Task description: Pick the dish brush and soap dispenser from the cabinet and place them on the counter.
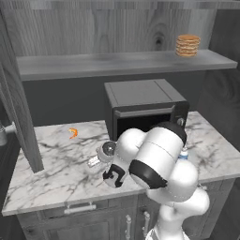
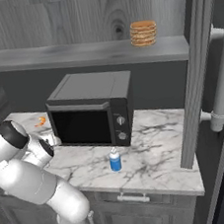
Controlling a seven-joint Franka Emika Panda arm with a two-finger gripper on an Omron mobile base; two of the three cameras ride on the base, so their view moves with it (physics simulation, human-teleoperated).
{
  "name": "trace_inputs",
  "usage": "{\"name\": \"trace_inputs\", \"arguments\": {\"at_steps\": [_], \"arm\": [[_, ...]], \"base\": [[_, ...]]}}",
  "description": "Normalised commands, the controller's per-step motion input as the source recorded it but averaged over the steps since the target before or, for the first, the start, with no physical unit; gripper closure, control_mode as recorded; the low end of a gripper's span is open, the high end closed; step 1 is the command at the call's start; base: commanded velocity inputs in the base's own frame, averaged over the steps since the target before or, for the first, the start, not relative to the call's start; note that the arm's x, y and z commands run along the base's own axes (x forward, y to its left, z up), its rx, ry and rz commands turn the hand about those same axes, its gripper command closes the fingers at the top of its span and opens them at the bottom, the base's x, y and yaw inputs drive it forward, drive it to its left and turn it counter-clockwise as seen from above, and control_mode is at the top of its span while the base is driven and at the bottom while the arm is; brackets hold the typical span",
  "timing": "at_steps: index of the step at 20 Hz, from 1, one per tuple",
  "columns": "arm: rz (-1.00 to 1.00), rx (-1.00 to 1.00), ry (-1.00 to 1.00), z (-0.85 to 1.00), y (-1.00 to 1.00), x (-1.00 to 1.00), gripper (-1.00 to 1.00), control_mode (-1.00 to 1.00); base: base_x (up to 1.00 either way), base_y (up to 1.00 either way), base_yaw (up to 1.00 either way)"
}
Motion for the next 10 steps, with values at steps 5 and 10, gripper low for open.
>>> {"name": "trace_inputs", "arguments": {"at_steps": [5, 10], "arm": [[0.00, 0.00, 0.06, -0.35, 0.02, 0.14, -1.00, -1.00], [0.00, 0.00, 0.01, 0.03, -0.02, -0.02, -1.00, -1.00]], "base": [[0.00, 0.00, 0.00], [0.00, 0.00, 0.00]]}}
